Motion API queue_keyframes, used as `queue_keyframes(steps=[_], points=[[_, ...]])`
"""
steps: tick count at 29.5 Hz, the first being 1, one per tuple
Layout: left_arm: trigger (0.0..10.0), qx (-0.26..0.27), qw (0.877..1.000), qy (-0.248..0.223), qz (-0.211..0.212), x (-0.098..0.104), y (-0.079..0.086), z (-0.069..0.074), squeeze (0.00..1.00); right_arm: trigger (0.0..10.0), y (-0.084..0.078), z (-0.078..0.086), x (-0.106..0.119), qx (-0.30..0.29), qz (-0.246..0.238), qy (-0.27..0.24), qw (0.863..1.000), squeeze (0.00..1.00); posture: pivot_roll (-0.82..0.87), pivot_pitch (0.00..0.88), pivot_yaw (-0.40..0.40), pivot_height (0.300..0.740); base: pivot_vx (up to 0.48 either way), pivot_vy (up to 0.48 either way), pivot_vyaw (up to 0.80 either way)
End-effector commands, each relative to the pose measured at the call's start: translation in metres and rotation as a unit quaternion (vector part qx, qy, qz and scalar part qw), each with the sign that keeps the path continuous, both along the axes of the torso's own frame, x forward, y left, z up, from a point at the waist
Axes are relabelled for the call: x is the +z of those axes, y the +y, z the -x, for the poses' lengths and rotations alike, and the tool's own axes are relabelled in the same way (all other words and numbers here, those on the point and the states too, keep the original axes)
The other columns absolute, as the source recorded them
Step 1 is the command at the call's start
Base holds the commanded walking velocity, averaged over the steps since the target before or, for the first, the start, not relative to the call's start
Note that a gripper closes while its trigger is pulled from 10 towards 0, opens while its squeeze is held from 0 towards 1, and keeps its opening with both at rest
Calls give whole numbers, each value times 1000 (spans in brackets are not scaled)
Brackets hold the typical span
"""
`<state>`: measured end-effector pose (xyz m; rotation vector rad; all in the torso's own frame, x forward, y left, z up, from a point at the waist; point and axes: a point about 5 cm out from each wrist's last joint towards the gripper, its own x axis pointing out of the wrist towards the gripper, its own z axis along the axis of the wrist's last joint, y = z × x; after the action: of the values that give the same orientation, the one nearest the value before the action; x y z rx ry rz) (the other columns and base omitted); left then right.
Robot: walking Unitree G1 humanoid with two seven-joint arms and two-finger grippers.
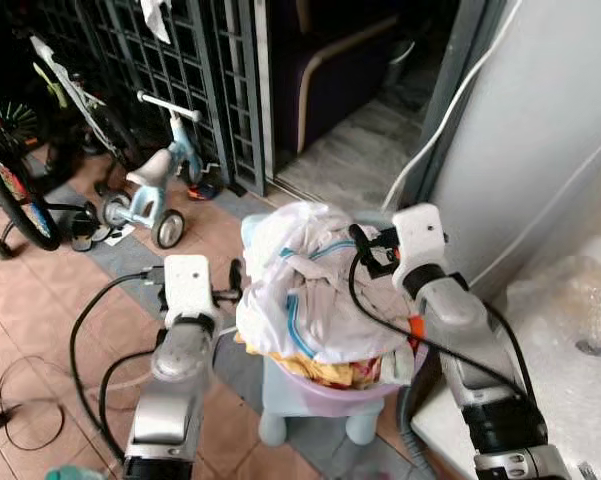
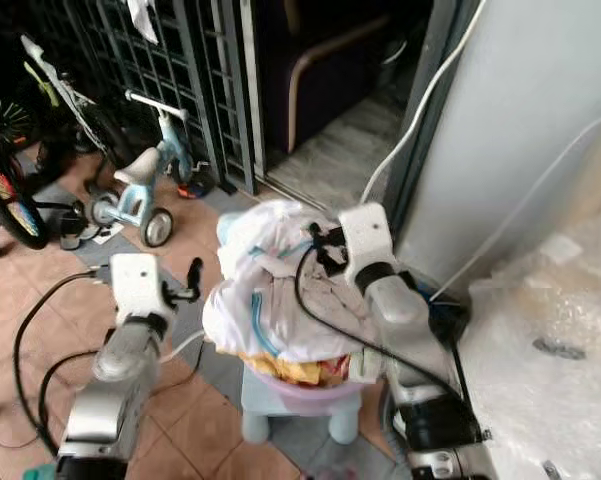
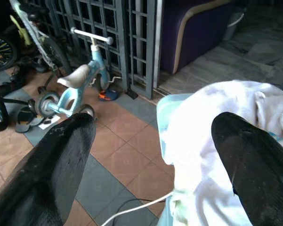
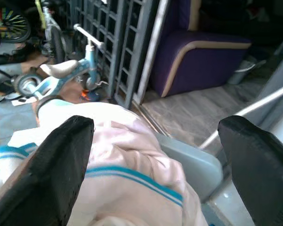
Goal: Clothes washing
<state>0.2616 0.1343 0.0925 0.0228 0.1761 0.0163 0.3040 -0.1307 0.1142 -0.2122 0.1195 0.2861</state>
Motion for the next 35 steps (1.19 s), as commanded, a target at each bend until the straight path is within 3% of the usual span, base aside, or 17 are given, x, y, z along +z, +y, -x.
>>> queue_keyframes(steps=[1, 8, 15, 20, 26, 29, 32, 33, 34, 35], points=[[10000, 26, 999, 16, -14, -5, 15, 3, 0, 10000, 16, 2, -11, 45, 14, 44, 998, 0, 16, 0, -16, 740, 0, 0, 0], [10000, 29, 999, 21, -20, -5, 16, 4, 0, 10000, 13, 10, -35, 115, 45, 136, 983, 0, 21, 0, -15, 740, 0, 0, 0], [10000, 21, 997, 71, -35, -14, 22, 12, 0, 10000, -1, 8, -43, 100, 68, 186, 975, 0, 47, 17, -19, 740, 0, 0, 0], [10000, 8, 996, 79, -42, -14, 24, 14, 0, 10000, 8, 14, -45, 165, 61, 212, 961, 0, 51, 29, -11, 740, 0, 0, 0], [10000, -3, 994, 100, -42, -17, 21, 20, 0, 10000, 26, 8, -54, 165, 56, 224, 959, 0, 67, 22, -12, 740, 0, 0, 0], [10000, -17, 992, 118, -45, -19, 18, 29, 0, 10000, 35, 4, -76, 128, 39, 267, 954, 0, 105, 17, -27, 740, 0, 0, 0], [10000, -17, 991, 122, -48, -19, 19, 32, 0, 10000, 41, -1, -83, 99, 28, 276, 956, 0, 123, 19, -36, 740, 0, 0, 0], [10000, -10, 991, 127, -50, -20, 22, 36, 0, 6549, 50, -4, -85, 77, 6, 282, 956, 0, 140, 21, -50, 740, 0, 0, 0], [10000, -8, 990, 129, -50, -21, 23, 38, 0, 2000, 54, -5, -85, 71, -4, 284, 956, 0, 142, 22, -50, 740, 0, 0, 0], [10000, -6, 990, 133, -51, -21, 24, 41, 0, 0, 63, -7, -85, 68, -14, 286, 956, 0, 147, 24, -54, 740, 0, 0, 0]])
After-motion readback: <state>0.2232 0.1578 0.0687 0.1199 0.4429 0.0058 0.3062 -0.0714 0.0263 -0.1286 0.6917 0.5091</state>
